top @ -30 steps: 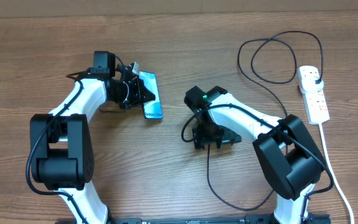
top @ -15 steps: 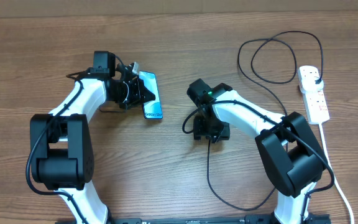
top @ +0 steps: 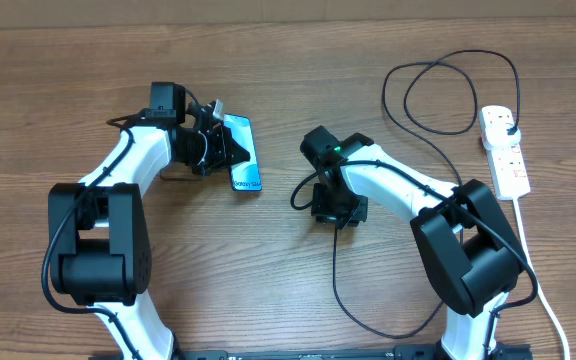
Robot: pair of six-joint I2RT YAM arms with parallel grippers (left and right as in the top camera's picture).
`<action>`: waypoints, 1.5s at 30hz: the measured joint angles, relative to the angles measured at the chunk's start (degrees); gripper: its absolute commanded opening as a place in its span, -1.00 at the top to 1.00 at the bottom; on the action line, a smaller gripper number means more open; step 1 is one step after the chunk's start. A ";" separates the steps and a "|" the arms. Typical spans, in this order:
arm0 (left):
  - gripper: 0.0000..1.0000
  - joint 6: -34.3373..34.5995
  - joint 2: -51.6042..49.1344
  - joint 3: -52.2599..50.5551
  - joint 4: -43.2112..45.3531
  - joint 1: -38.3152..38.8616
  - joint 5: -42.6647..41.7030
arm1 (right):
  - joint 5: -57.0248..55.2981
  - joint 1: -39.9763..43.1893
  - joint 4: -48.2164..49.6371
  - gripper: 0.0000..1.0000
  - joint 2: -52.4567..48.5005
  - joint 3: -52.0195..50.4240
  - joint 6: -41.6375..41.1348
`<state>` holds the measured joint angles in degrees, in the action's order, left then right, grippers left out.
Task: Plug charger to phone and switch on socket
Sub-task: 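Lower the right gripper onto the black cable's USB-C plug and grasp it, then lift the plug with the right gripper toward the phone's bottom port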
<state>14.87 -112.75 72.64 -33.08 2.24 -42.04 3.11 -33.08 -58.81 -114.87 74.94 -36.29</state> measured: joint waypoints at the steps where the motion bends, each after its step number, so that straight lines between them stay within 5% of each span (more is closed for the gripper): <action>1: 0.92 0.00 0.00 0.00 -0.02 0.02 0.00 | 0.09 -0.02 -0.04 0.40 -0.02 0.02 -0.20; 11: 0.92 -0.02 0.00 0.00 0.00 0.00 0.00 | -0.37 0.04 -1.95 0.25 -0.07 0.07 -0.87; 16: 0.92 0.00 0.00 0.00 0.00 0.02 0.00 | -0.02 0.02 -1.68 0.47 -0.09 0.07 -1.05; 18: 0.92 0.00 0.00 0.00 0.00 0.00 0.00 | 0.09 0.00 -1.68 0.92 -0.11 0.07 -0.98; 35: 0.92 -3.52 0.00 0.00 1.01 0.00 -1.62 | 1.53 0.55 -2.10 0.92 -0.15 0.17 3.69; 45: 0.92 -10.54 0.00 -0.02 -1.20 -2.40 -12.35 | 17.29 1.99 4.81 0.92 4.79 -0.87 14.69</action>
<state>4.34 -112.75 72.62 -34.28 -0.16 -54.39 20.40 -31.09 -54.00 -110.08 74.06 -21.61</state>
